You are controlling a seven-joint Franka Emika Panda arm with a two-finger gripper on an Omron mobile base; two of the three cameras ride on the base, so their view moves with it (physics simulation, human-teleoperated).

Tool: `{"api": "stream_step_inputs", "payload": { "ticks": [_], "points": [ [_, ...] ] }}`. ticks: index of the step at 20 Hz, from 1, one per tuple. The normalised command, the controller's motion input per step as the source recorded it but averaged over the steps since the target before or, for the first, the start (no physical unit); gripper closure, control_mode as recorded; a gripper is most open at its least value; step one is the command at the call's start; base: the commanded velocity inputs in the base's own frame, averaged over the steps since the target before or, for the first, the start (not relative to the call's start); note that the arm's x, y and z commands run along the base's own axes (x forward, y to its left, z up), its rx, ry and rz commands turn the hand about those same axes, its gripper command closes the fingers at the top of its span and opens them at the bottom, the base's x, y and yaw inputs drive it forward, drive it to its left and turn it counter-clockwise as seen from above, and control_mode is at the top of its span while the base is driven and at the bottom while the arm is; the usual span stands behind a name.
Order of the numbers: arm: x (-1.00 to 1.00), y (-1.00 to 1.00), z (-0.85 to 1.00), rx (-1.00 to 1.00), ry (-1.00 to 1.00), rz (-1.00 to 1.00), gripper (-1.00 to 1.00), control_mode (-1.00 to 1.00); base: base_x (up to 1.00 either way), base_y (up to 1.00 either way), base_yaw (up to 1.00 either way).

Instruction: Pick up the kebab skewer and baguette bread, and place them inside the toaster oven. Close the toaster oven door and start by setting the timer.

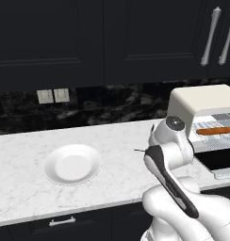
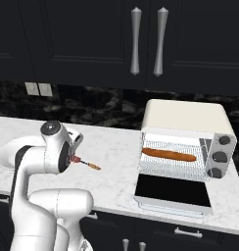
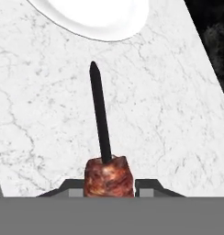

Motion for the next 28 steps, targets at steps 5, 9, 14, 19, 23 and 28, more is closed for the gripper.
{"api": "stream_step_inputs", "payload": {
  "ticks": [5, 9, 14, 19, 23, 28],
  "points": [
    [-0.40, -0.19, 0.40, -0.03, -0.01, 0.03, 1.00, -1.00, 0.00, 0.00, 0.00],
    [-0.47, -0.12, 0.01, -0.14, -0.07, 0.00, 1.00, -1.00, 0.00, 0.00, 0.00],
    [-0.36, -0.33, 0.00, -0.14, -0.13, 0.00, 1.00, -1.00, 0.00, 0.00, 0.00],
    [-0.31, -0.89, 0.13, -0.01, -0.13, 0.06, 1.00, -1.00, 0.00, 0.00, 0.00],
    [-0.30, -0.84, 0.12, 0.00, -0.12, 0.06, 1.00, -1.00, 0.00, 0.00, 0.00],
    [-0.15, -0.69, 0.01, -0.01, -0.14, 0.05, 1.00, -1.00, 0.00, 0.00, 0.00]
  ]
}}
